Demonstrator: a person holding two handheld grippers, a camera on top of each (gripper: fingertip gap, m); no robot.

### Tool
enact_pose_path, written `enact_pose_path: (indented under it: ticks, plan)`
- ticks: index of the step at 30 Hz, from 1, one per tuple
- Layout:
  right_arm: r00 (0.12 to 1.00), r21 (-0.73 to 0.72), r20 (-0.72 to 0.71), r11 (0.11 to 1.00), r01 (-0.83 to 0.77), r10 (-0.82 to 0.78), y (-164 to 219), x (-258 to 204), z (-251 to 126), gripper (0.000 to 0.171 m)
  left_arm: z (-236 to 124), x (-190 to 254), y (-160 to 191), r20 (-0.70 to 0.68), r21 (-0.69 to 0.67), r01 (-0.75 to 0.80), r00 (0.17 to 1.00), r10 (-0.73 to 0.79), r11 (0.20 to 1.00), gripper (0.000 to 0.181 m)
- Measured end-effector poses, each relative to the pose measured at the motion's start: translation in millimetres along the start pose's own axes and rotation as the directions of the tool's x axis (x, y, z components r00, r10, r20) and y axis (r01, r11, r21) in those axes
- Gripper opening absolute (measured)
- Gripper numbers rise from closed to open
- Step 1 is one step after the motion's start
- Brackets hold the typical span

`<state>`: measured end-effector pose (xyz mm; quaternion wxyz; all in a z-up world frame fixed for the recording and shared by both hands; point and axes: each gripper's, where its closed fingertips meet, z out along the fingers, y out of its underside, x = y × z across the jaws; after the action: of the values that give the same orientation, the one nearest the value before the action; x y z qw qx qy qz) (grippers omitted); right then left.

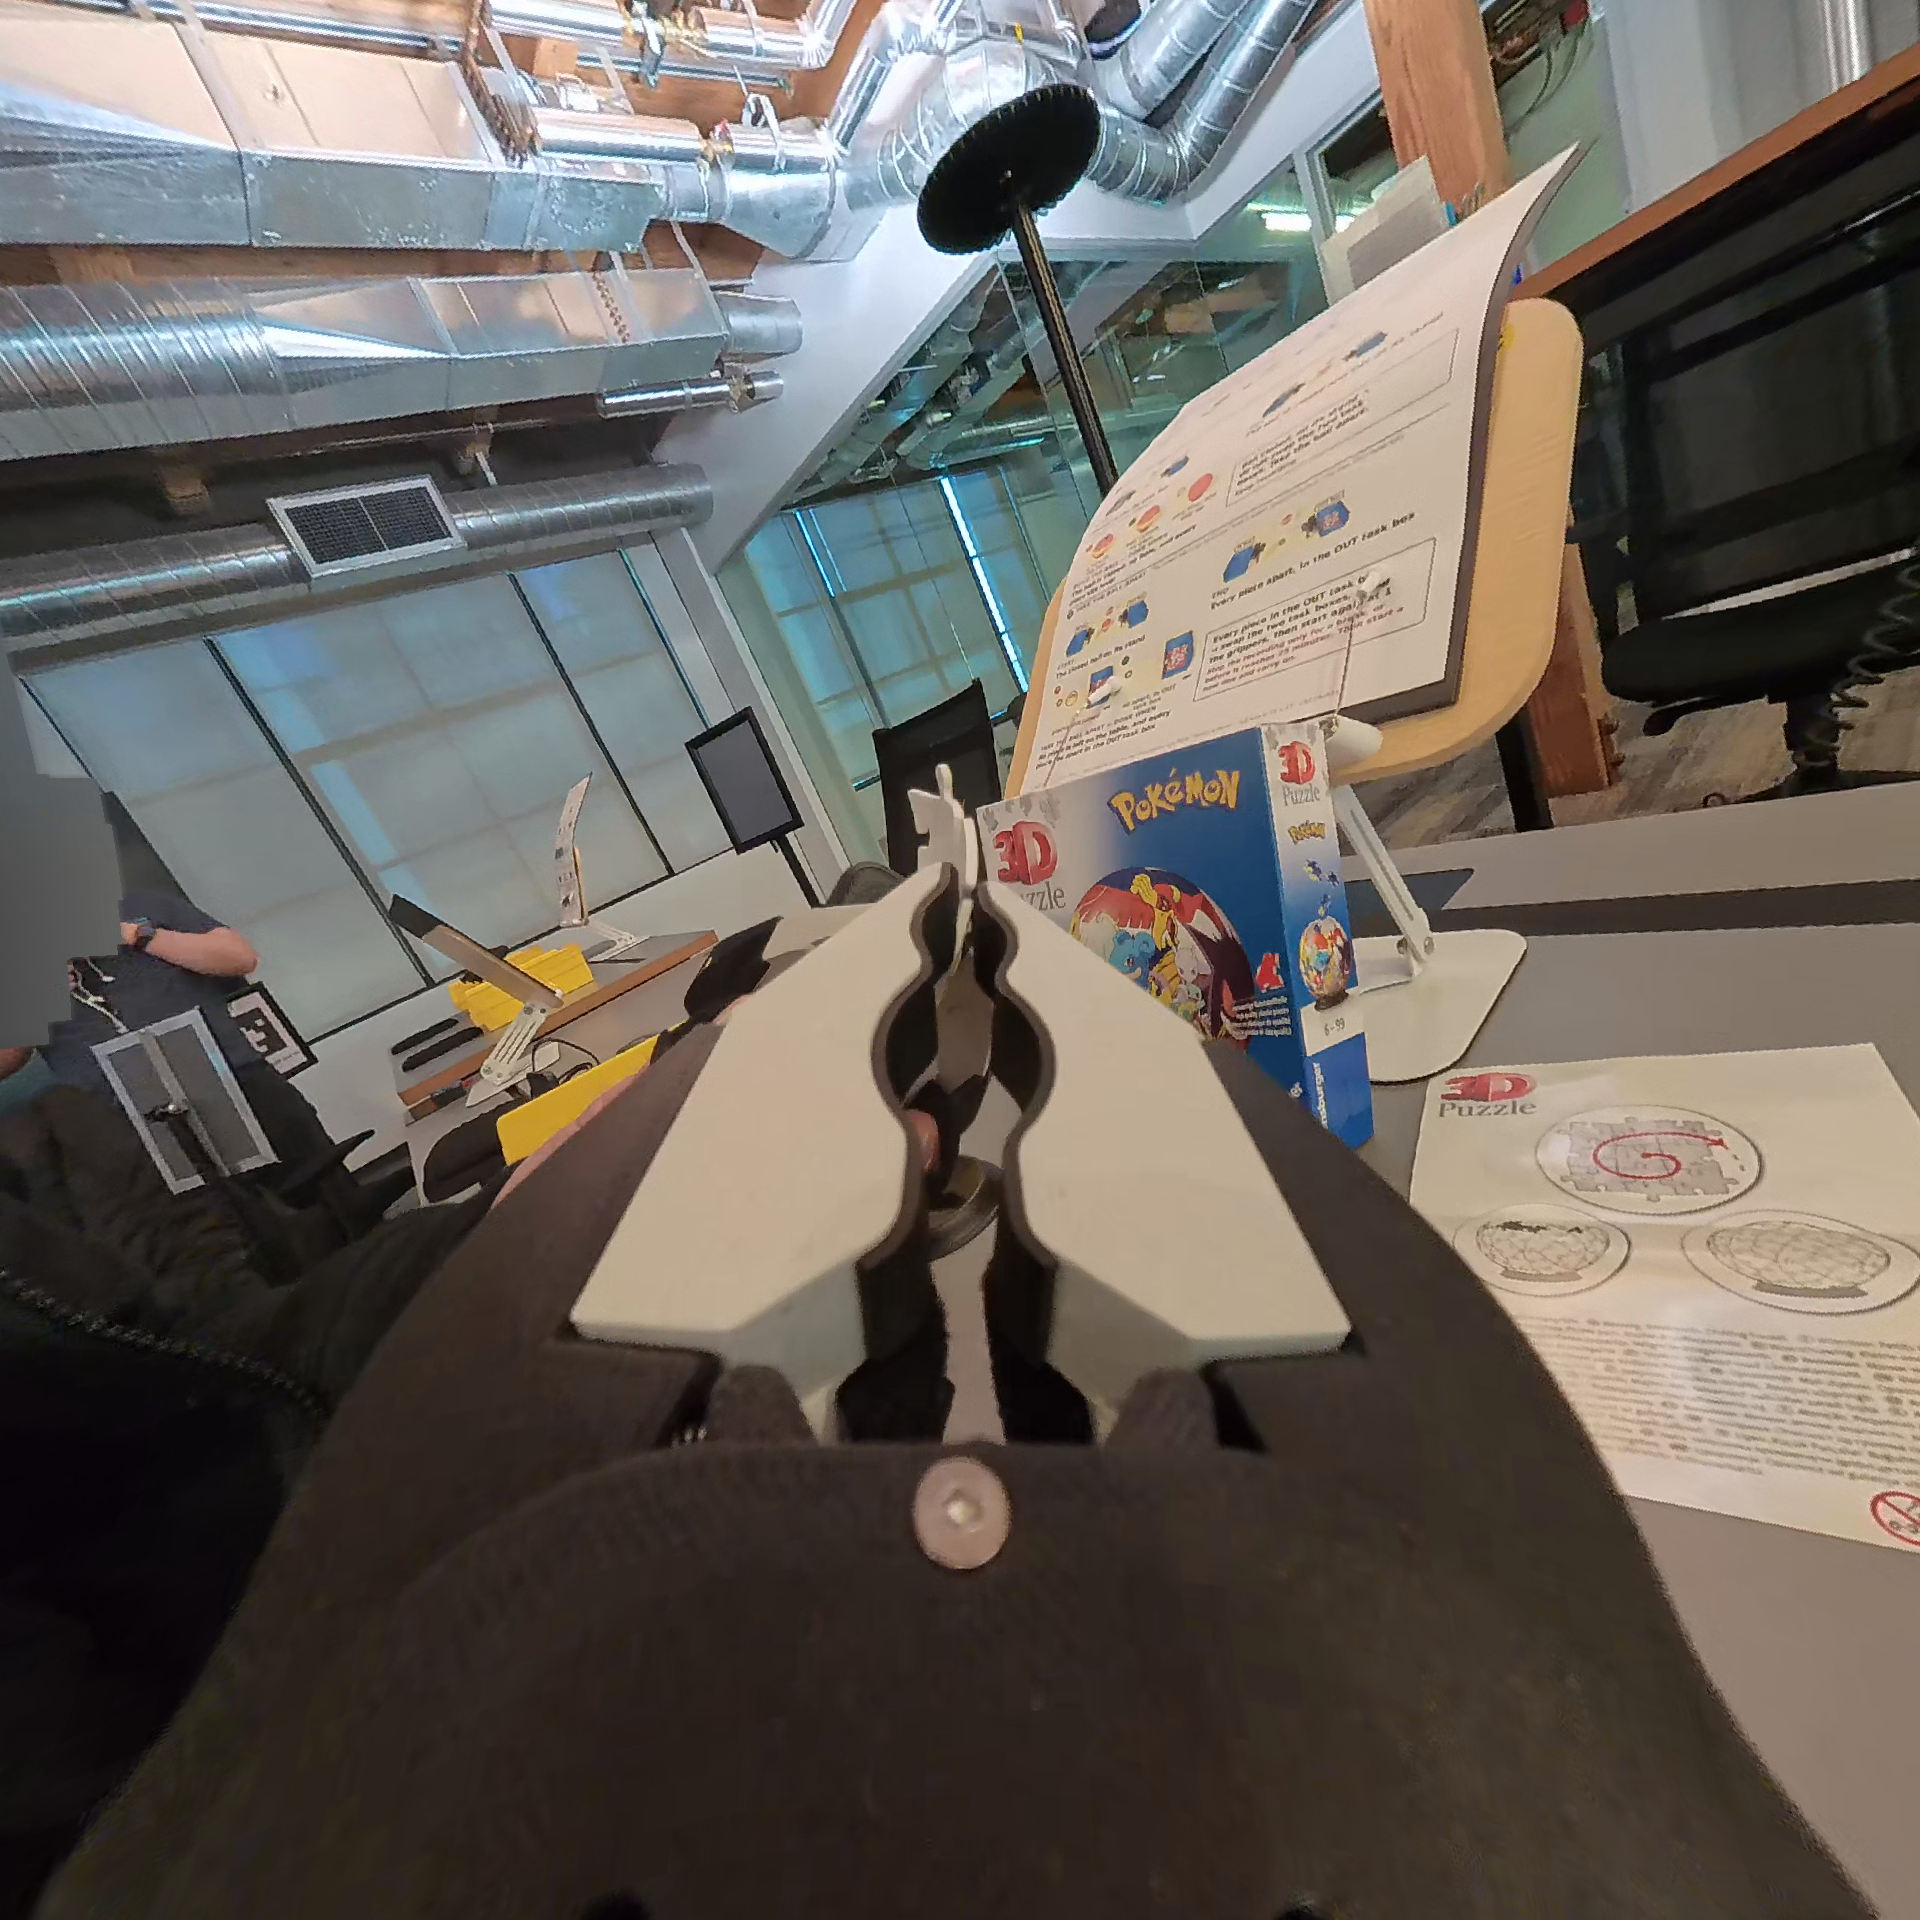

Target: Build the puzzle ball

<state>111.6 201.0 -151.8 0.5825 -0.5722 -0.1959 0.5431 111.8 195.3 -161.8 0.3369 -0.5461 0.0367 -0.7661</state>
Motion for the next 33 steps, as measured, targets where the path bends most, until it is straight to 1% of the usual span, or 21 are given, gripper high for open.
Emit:
enact_pose_path:
  ticks: [2,3,8,10,11,12,15,17,20,23,25,27,29,30,31,33]
  plan:
    - [1.0,-0.007,0.013,1.0,-0.003,0.004,0,-2,0,0.002,-1,1,0,0.0,-0.006,-0.004,1.0,0.004,1.0,0.005]
    - [1.0,-0.007,0.02,1.0,-0.003,0.003,-1,-3,1,0.006,-2,0,0,0.002,-0.006,-0.003,1.0,0.003,1.0,0.005]
    - [0.999,-0.025,0.037,0.999,-0.03,0.031,-4,-3,-1,0.014,-6,0,-4,0.002,0.022,-0.008,1.0,0.008,1.0,0.003]
    - [0.994,-0.051,0.075,0.996,-0.078,0.081,-2,-5,-2,0.015,-7,0,-4,0.017,0.014,-0.03,0.999,0.03,0.999,0.003]
    - [0.993,-0.067,0.081,0.994,-0.085,0.09,0,-5,-1,0.013,-7,-1,-5,0.029,0.012,-0.045,0.999,0.045,0.999,0.003]
    - [0.993,-0.086,0.076,0.992,-0.087,0.094,2,-5,0,0.007,-8,-3,-6,0.045,0.017,-0.057,0.997,0.056,0.998,0.003]
    - [0.989,-0.146,0.054,0.98,-0.131,0.141,8,0,0,0.003,-11,-6,-6,0.069,0.002,-0.091,0.993,0.091,0.996,0.004]
    - [0.989,-0.178,0.028,0.974,-0.138,0.145,12,4,-2,0.001,-11,-9,-4,0.116,-0.027,-0.15,0.982,0.152,0.988,0.004]
    - [0.983,-0.194,0.021,0.965,-0.177,0.184,13,6,-3,0.0,-11,-10,-4,0.149,-0.062,-0.215,0.964,0.222,0.975,0.004]
    - [0.979,-0.224,-0.001,0.954,-0.199,0.204,16,8,-3,0.0,-12,-13,-5,0.197,-0.114,-0.296,0.929,0.314,0.948,0.004]
    - [0.968,-0.243,-0.021,0.938,-0.248,0.251,19,10,-3,0.0,-13,-16,-4,0.242,-0.188,-0.407,0.863,0.444,0.894,0.003]
    - [0.95,-0.233,-0.005,0.923,-0.305,0.313,18,9,-3,0.0,-13,-14,-5,0.234,-0.228,-0.455,0.833,0.502,0.861,0.003]
    - [0.94,-0.236,-0.008,0.912,-0.334,0.342,19,11,-3,0.0,-14,-16,-4,0.233,-0.296,-0.528,0.768,0.596,0.796,0.003]
    - [0.939,-0.232,0.003,0.913,-0.335,0.345,18,9,-4,0.0,-13,-13,-4,0.211,-0.301,-0.538,0.768,0.605,0.788,0.002]
    - [0.935,-0.231,0.008,0.911,-0.342,0.353,18,8,-3,0.0,-13,-12,-4,0.197,-0.291,-0.511,0.795,0.574,0.809,0.002]
    - [0.936,-0.24,0.005,0.91,-0.34,0.351,18,8,-3,0.0,-14,-12,-5,0.167,-0.292,-0.516,0.802,0.574,0.805,0.002]
